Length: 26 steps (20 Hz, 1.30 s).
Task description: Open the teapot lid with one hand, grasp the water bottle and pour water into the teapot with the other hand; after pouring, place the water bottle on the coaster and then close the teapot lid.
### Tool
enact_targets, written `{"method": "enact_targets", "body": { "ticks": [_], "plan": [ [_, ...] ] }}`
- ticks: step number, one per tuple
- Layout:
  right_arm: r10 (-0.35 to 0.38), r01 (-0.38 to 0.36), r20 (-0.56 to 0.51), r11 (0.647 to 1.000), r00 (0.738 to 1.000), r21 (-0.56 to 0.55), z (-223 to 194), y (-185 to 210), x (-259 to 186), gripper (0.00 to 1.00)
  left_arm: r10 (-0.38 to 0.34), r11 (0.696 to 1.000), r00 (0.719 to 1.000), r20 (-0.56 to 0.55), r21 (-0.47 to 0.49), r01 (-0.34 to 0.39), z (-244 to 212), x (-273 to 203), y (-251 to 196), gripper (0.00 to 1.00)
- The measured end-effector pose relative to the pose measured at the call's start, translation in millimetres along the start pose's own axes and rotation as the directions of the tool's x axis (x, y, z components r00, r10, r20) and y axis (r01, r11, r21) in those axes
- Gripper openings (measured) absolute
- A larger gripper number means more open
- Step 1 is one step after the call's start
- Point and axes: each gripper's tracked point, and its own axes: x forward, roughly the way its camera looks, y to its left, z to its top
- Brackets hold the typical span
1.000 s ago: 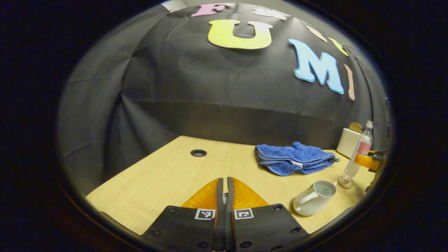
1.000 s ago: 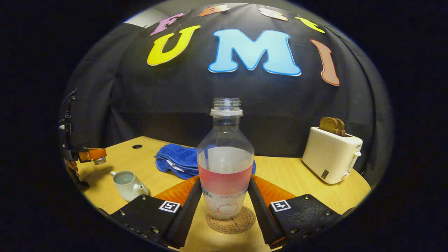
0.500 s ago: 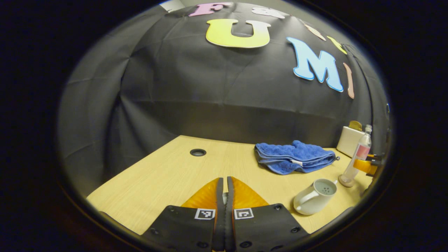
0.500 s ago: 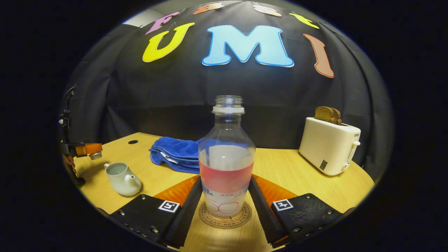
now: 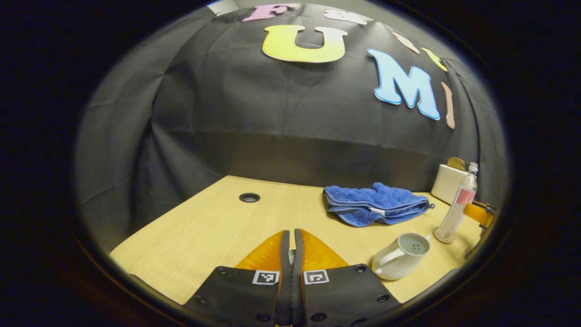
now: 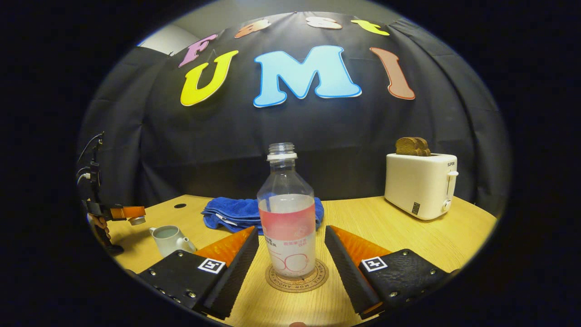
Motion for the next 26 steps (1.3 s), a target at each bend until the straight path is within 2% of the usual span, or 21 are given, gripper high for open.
{"method": "enact_targets", "body": {
  "ticks": [6,13,17,26],
  "plan": [
    [-0.05,0.052,0.049,0.998,0.998,-0.031,10,-15,-28,0.93,-0.052,0.999,0.997,0.053,0.005,0.052,23,-14,-28,0.07],
    [-0.067,0.068,0.047,0.997,0.997,-0.035,12,-19,-36,0.93,-0.161,0.986,0.979,0.128,0.049,0.156,47,-29,-99,0.06],
    [-0.085,0.086,0.037,0.996,0.996,-0.026,11,-25,-38,0.93,-0.225,0.972,0.968,0.108,0.089,0.216,35,-26,-142,0.06],
    [-0.091,0.09,0.041,0.996,0.995,0.008,15,-31,-40,0.93,-0.24,0.961,0.969,0.061,0.157,0.228,7,-8,-176,0.05]
  ]
}}
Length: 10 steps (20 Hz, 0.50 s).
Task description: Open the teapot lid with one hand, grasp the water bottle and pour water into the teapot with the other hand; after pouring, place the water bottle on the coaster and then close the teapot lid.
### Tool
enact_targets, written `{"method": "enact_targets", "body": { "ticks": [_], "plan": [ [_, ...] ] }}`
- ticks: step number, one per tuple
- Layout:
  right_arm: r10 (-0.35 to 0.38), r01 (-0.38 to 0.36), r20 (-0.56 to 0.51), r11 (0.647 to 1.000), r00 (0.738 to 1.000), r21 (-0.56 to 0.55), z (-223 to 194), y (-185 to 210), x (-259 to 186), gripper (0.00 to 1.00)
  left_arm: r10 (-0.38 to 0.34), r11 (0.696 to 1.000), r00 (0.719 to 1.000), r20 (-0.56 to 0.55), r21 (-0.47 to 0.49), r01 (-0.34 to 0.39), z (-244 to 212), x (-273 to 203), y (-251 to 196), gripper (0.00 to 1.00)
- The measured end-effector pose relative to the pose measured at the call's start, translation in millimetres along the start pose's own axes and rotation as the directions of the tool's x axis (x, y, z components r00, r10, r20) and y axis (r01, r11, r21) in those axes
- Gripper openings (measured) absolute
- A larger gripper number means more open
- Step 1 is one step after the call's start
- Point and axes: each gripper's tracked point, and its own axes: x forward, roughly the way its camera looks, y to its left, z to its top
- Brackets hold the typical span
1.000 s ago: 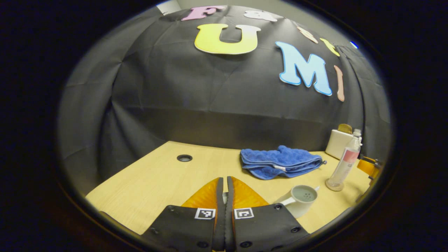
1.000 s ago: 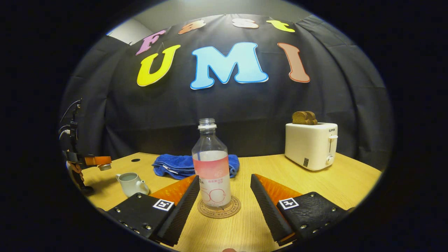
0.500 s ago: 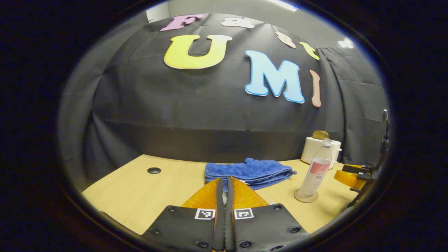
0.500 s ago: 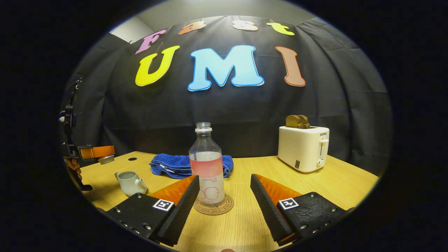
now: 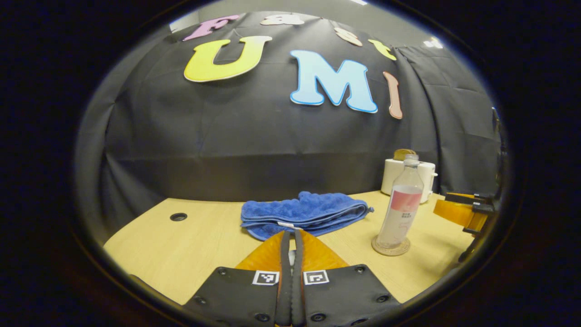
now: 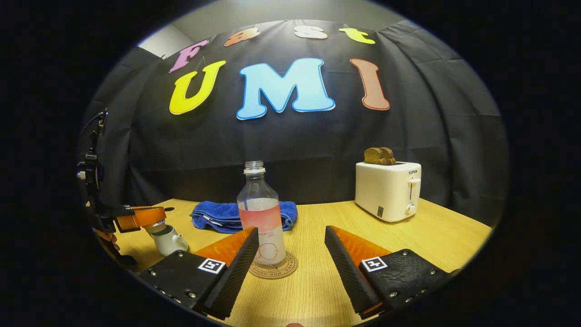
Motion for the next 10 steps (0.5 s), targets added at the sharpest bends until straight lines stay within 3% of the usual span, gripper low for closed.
{"method": "enact_targets", "body": {
  "ticks": [10],
  "plan": [
    [0.021,-0.02,-0.011,0.998,1.0,0.061,-2,2,0,0.93,0.055,0.998,0.998,0.013,-0.012,-0.055,-7,13,7,0.06]
  ]
}}
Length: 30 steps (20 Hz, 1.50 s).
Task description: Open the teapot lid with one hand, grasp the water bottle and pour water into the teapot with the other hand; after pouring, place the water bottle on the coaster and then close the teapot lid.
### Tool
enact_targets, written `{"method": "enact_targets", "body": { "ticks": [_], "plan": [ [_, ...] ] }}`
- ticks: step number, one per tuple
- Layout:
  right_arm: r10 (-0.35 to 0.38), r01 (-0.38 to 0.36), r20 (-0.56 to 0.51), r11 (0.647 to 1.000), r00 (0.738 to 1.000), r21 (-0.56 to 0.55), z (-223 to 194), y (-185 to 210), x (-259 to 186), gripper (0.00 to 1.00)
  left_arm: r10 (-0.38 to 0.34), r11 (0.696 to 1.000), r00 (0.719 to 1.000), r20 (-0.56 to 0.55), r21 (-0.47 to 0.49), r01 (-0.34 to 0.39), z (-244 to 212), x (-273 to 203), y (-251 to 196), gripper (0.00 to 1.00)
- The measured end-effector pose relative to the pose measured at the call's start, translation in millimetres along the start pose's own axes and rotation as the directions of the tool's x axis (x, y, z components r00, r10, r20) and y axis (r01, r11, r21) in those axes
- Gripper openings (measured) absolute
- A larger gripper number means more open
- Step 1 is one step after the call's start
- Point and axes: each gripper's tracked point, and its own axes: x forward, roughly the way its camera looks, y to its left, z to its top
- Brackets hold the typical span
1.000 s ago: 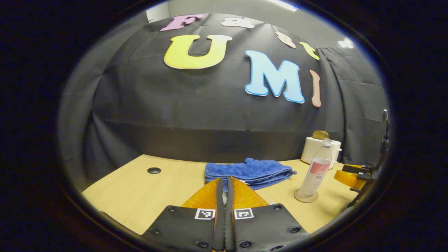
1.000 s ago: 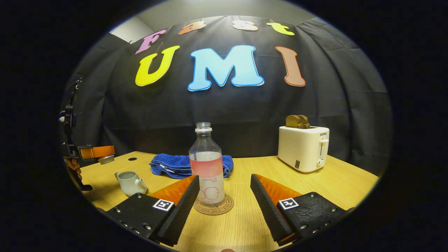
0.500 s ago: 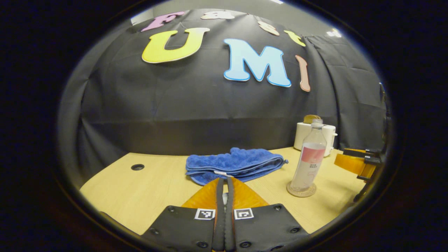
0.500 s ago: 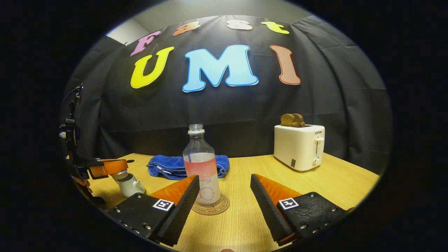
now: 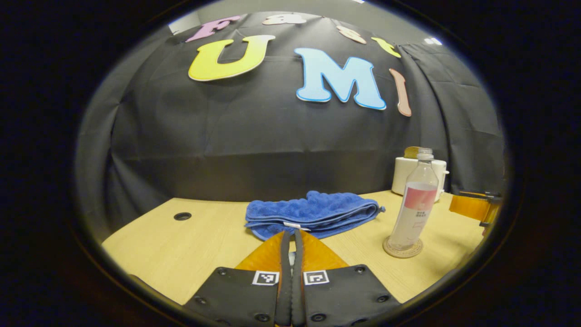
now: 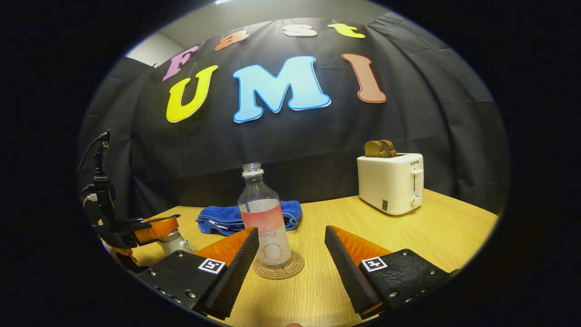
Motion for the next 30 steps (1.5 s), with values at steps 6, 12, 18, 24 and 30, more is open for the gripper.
{"method": "enact_targets", "body": {
  "ticks": [6,12,18,24,30],
  "plan": [
    [-0.006,0.006,0.0,1.0,1.0,-0.009,0,-1,0,0.93,0.002,1.0,1.0,-0.016,0.01,-0.002,-2,-3,-1,0.17],
    [-0.018,0.019,0.035,1.0,0.999,-0.019,12,0,-6,0.93,0.009,0.999,1.0,-0.004,-0.044,-0.009,7,-27,0,0.21],
    [-0.022,0.023,0.043,0.999,0.999,-0.037,2,9,-28,0.93,0.022,0.998,1.0,0.015,-0.054,-0.021,5,-79,-5,0.1],
    [-0.032,0.034,0.025,0.997,0.999,-0.075,-13,15,-71,0.93,0.046,0.999,0.999,0.014,-0.018,-0.046,-13,-144,-22,0.1],
    [-0.052,0.056,0.065,0.996,0.997,-0.071,-7,21,-116,0.93,0.061,0.996,0.998,-0.008,-0.069,-0.061,-30,-188,-26,0.1]
  ]
}}
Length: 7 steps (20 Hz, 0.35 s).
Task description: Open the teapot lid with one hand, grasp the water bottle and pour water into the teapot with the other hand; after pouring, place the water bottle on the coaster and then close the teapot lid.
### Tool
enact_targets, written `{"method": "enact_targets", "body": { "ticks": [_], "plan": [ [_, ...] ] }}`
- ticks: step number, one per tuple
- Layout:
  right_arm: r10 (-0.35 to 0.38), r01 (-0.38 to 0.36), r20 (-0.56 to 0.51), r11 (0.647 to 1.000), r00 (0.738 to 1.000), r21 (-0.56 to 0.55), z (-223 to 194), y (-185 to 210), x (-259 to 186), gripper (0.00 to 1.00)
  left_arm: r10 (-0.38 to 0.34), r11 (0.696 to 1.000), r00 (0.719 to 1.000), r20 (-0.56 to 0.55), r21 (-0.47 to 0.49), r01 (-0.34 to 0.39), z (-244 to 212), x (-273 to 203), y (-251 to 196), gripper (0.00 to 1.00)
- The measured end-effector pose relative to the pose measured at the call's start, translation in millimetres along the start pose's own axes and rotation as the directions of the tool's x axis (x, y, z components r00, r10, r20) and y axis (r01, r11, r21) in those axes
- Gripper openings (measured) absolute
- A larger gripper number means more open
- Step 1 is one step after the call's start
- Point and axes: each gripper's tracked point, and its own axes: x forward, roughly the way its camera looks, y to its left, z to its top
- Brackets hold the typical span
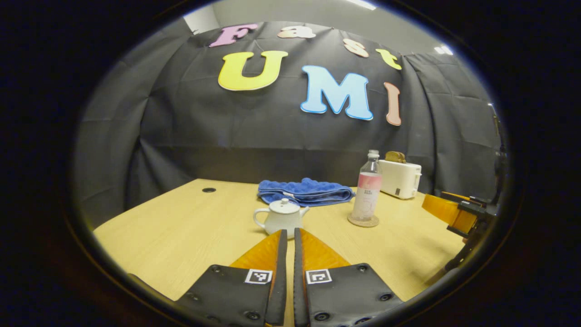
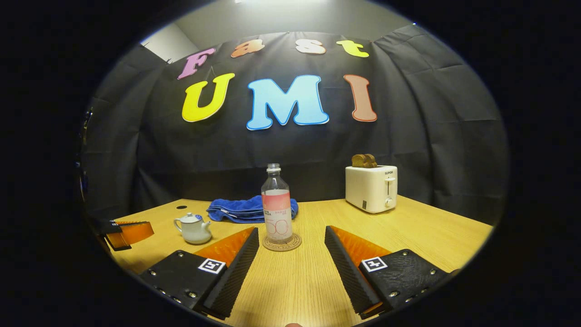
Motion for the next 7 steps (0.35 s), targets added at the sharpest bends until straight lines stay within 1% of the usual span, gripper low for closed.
{"method": "enact_targets", "body": {
  "ticks": [1,2,3,7],
  "plan": [
    [0.001,-0.001,0.003,1.0,1.0,0.002,-1,1,-4,0.93,0.009,1.0,1.0,0.006,0.004,-0.009,-1,-4,1,0.1],
    [0.002,-0.002,0.003,1.0,1.0,-0.003,-3,2,-7,0.94,0.019,1.0,1.0,0.008,0.011,-0.019,-1,-6,3,0.13],
    [0.0,0.0,0.0,1.0,1.0,-0.014,-7,3,-8,0.93,0.024,0.999,0.999,0.031,0.023,-0.025,2,-6,3,0.1],
    [0.002,-0.003,-0.024,1.0,1.0,-0.028,-20,5,-8,0.93,0.036,0.997,0.998,0.048,0.067,-0.04,3,-8,1,0.1]
  ]
}}
